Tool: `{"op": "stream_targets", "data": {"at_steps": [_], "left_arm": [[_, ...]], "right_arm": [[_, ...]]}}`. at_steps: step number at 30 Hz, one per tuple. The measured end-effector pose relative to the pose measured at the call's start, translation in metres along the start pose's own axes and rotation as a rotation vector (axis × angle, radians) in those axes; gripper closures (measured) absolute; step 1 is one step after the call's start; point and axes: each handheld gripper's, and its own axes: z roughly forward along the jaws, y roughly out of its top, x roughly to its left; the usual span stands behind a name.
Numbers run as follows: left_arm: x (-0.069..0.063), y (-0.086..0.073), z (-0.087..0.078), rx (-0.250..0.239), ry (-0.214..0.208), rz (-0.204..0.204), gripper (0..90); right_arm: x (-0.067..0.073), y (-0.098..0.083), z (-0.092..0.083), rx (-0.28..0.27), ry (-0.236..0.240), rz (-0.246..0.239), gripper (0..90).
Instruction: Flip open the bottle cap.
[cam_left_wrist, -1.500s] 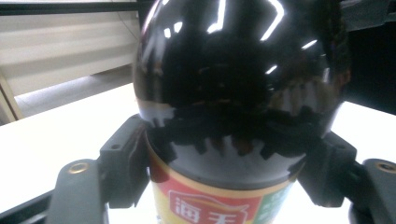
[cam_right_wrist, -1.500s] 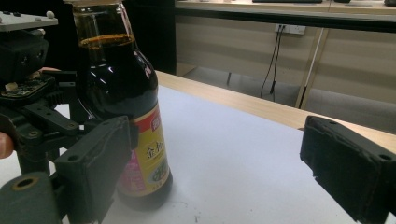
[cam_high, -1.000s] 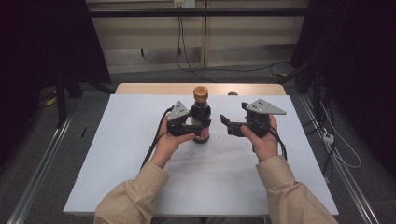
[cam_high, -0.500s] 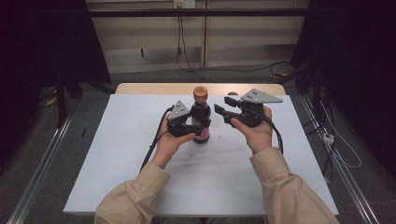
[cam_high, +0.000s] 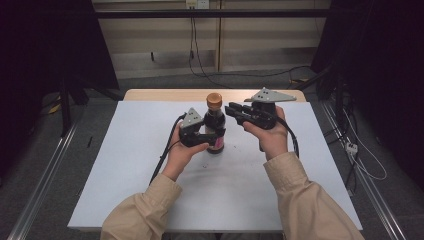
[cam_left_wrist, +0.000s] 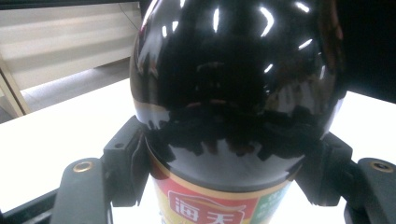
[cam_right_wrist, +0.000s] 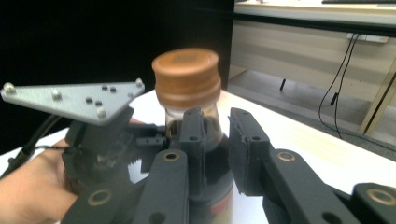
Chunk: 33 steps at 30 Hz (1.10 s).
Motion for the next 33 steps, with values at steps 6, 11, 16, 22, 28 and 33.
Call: {"op": "stream_targets", "data": {"at_steps": [6, 11, 16, 22, 28, 33], "left_arm": [[-0.002, 0.000, 0.001, -0.006, 0.006, 0.000, 29.9], [-0.002, -0.001, 0.001, -0.008, 0.007, 0.003, 30.2], [-0.002, -0.001, 0.000, -0.011, 0.007, 0.006, 30.7], [-0.002, -0.002, 0.000, -0.012, 0.013, 0.006, 31.3], [-0.002, -0.002, 0.000, -0.013, 0.016, -0.004, 31.6], [-0.005, -0.001, 0.000, -0.006, 0.041, 0.000, 32.0]], "right_arm": [[0.000, 0.011, 0.001, 0.036, 0.014, 0.003, 90.0], [0.004, 0.018, 0.006, 0.072, 0.011, -0.025, 90.0], [0.006, 0.024, 0.008, 0.093, 0.023, -0.040, 90.0], [0.004, 0.026, 0.010, 0.100, 0.041, -0.027, 90.0], [0.005, 0.026, 0.011, 0.098, 0.033, -0.034, 90.0], [0.005, 0.028, 0.011, 0.112, 0.038, -0.036, 90.0]]}}
